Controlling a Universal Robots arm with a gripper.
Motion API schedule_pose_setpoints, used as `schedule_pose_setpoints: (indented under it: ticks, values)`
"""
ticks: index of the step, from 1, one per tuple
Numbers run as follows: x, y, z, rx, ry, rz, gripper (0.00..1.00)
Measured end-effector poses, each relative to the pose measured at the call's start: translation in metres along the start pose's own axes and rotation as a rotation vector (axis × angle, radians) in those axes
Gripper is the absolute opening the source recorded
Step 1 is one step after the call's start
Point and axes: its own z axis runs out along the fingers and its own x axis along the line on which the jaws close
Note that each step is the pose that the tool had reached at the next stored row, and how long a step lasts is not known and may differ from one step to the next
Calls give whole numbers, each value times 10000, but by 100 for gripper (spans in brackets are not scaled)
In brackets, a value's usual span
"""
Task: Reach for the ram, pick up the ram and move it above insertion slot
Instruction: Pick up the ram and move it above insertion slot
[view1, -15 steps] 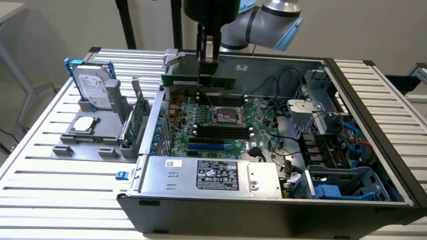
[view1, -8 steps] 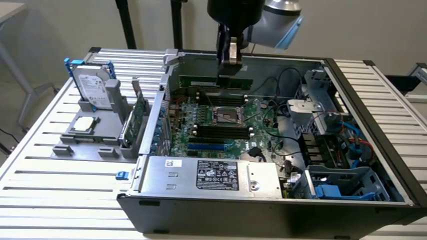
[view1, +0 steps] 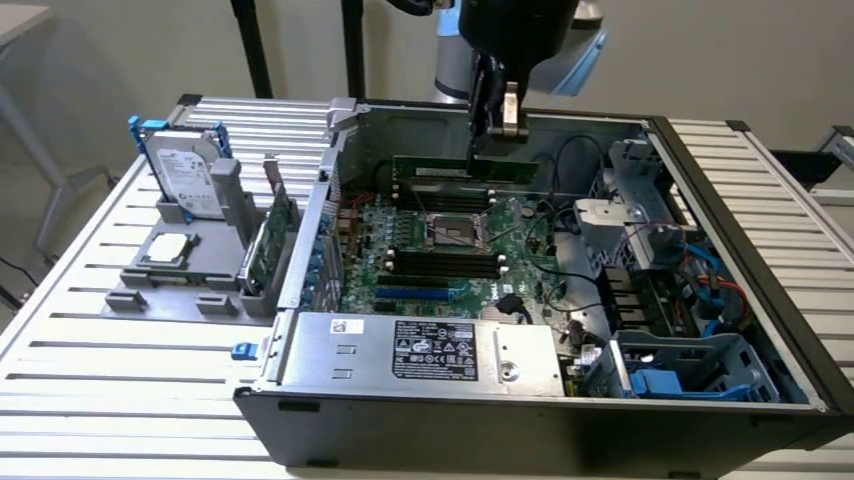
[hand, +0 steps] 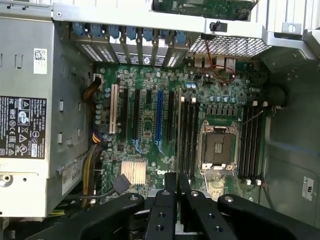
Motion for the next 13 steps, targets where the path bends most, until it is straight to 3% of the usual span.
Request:
schedule_pose_setpoints:
  ticks: [5, 13]
  values:
    - [-17, -10, 16, 62, 0, 85, 14]
    - [-29, -11, 18, 69, 3, 155, 14]
